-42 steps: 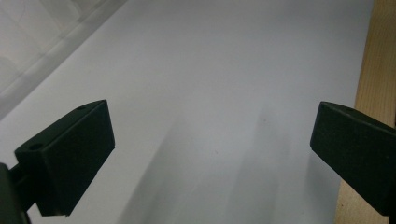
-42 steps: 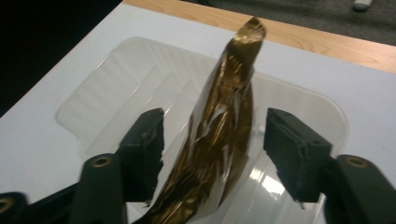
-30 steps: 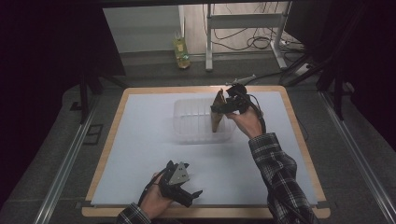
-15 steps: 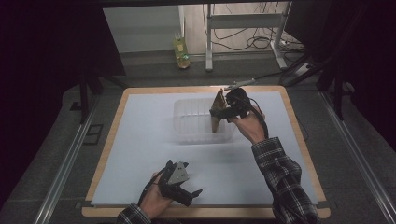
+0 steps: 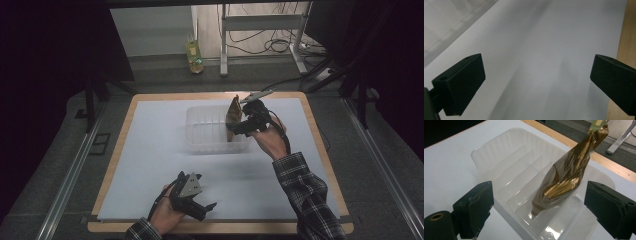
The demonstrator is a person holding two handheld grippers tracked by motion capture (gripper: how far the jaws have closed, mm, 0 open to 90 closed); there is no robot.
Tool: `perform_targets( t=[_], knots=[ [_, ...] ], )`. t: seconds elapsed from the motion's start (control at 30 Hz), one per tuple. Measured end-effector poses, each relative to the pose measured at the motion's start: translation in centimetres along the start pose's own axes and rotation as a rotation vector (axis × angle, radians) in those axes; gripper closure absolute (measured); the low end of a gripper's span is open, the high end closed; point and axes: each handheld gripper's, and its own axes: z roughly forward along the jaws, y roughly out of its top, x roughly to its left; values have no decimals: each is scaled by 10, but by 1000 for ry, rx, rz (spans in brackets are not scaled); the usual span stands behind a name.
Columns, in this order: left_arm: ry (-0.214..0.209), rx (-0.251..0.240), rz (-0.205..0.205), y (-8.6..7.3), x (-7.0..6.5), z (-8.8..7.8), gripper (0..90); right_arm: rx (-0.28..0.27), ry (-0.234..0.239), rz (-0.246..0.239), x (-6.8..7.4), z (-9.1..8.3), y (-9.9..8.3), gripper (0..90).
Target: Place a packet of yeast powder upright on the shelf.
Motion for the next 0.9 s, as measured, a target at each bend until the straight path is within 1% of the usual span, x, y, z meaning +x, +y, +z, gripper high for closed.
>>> perform_targets(
  t=[0.23,0.4,0.6,0.77,0.9],
  knots=[
    [-1,-5,0,0,0,0,0,-4,2,-6,4,-7,-8,58],
    [-2,-6,0,0,0,0,0,-9,12,-7,7,-10,-11,51],
    [-2,-6,3,0,0,0,0,5,22,-26,14,-13,-18,31],
    [-4,-10,-1,0,0,0,0,17,17,-42,20,-15,-29,4],
    [-5,-9,1,0,0,0,0,8,24,-47,23,-18,-36,0]
  ],
)
